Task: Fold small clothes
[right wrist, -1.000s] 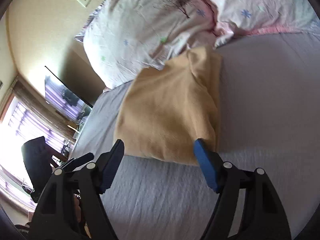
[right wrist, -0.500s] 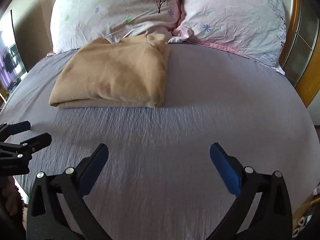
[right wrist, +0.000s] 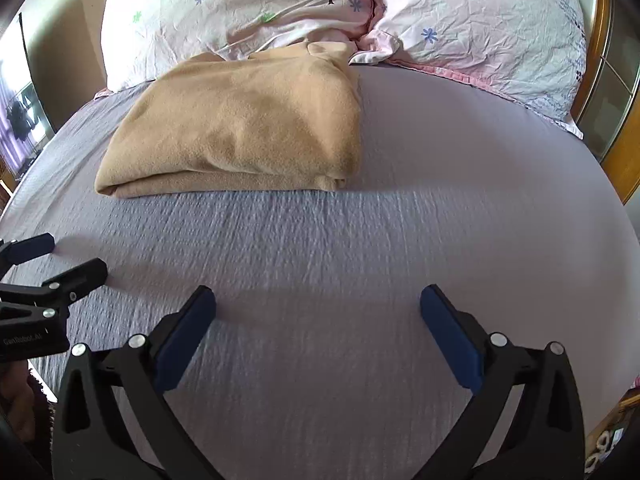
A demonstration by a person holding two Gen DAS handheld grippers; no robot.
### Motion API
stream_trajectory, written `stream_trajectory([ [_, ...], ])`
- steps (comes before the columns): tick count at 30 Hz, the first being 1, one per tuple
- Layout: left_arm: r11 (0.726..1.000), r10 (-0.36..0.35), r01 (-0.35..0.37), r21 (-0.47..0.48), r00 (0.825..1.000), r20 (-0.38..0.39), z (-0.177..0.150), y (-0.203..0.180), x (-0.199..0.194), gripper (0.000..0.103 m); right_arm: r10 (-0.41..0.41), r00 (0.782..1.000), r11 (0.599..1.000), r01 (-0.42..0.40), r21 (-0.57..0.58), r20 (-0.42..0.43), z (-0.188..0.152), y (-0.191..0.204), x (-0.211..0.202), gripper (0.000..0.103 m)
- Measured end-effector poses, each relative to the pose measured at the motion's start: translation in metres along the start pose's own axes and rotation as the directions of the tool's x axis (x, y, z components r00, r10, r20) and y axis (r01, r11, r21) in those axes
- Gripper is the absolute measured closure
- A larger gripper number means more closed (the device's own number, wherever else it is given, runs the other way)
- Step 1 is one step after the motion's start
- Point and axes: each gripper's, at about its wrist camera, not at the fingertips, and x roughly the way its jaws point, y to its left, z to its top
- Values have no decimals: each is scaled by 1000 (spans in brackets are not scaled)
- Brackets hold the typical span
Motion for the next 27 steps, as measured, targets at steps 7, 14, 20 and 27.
stream_trajectory([
  [7,1000,1,-1,0,999,-54,5,0,2,1,-1,1000,1000,1,4,-5,1,1,0,2],
  [14,1000,13,-14,-20,998,-55,3,0,2,1,-1,1000,1000,1,5,0,1,0,0,2],
  [20,1000,13,-14,-21,998,-55,3,1,2,1,0,1000,1000,0,4,1,1,-1,0,2],
  [27,1000,13,-14,-20,998,-55,3,1,2,1,0,1000,1000,0,4,3,1,-1,0,2],
])
